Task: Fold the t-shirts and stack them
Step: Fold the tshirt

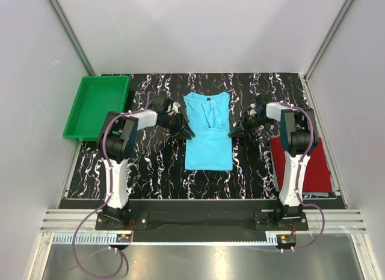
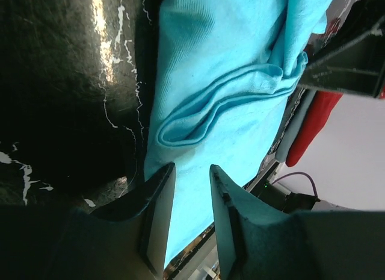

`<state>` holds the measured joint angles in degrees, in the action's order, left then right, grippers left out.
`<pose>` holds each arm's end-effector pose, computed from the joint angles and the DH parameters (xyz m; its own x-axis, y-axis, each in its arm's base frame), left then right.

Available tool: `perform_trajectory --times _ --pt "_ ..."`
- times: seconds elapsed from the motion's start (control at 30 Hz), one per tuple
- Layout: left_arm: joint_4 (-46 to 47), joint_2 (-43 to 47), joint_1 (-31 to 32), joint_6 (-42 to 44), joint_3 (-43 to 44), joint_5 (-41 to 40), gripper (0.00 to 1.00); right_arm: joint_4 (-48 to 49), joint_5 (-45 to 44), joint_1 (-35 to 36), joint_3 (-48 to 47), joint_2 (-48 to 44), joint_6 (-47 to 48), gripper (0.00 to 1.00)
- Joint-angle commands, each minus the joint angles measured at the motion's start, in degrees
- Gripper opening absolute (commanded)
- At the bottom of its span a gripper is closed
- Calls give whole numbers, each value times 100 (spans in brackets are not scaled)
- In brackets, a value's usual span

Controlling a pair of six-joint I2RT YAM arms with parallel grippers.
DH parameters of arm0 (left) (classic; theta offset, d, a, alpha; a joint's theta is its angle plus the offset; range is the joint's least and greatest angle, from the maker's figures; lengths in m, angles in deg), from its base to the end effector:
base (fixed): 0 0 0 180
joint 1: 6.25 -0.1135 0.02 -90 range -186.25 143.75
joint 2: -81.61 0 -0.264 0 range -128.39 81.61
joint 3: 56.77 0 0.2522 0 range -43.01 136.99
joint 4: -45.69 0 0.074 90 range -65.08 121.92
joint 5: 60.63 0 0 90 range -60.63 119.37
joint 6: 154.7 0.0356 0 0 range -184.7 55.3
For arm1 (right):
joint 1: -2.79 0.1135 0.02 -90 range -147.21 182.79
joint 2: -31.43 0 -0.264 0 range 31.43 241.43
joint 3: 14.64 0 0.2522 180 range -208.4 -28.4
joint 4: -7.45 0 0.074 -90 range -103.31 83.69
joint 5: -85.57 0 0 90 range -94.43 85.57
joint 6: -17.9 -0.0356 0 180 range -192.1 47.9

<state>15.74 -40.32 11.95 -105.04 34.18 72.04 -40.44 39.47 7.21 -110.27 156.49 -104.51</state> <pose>0.3957 -0.1555 0.1202 -0.9840 -0.1775 0.0131 -0.1240 0.6307 -0.7661 0.4100 0.0565 0.1085 -0.9323 0.3153 0.1773 0.3464 0.6369 0.6888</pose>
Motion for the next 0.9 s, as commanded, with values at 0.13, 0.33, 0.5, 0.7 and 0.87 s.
perform_trajectory --times 0.13,0.33,0.5,0.7,0.87 --pt "-367 458 -53 597 -2 -259 43 -672 -531 -214 -594 63 489 24" --pt "-561 1608 -44 694 -414 -540 48 -929 -989 -240 -217 -701 727 39" --pt "-482 2646 26 317 -1345 -1014 53 -649 -1181 -232 791 -1726 587 46" --pt "834 4114 219 -1343 -3313 -1349 58 431 -1401 -31 2689 -3431 -378 52" --pt "2022 4783 913 -2608 -4509 -1929 62 1337 -1770 628 3983 -4576 -1495 54"
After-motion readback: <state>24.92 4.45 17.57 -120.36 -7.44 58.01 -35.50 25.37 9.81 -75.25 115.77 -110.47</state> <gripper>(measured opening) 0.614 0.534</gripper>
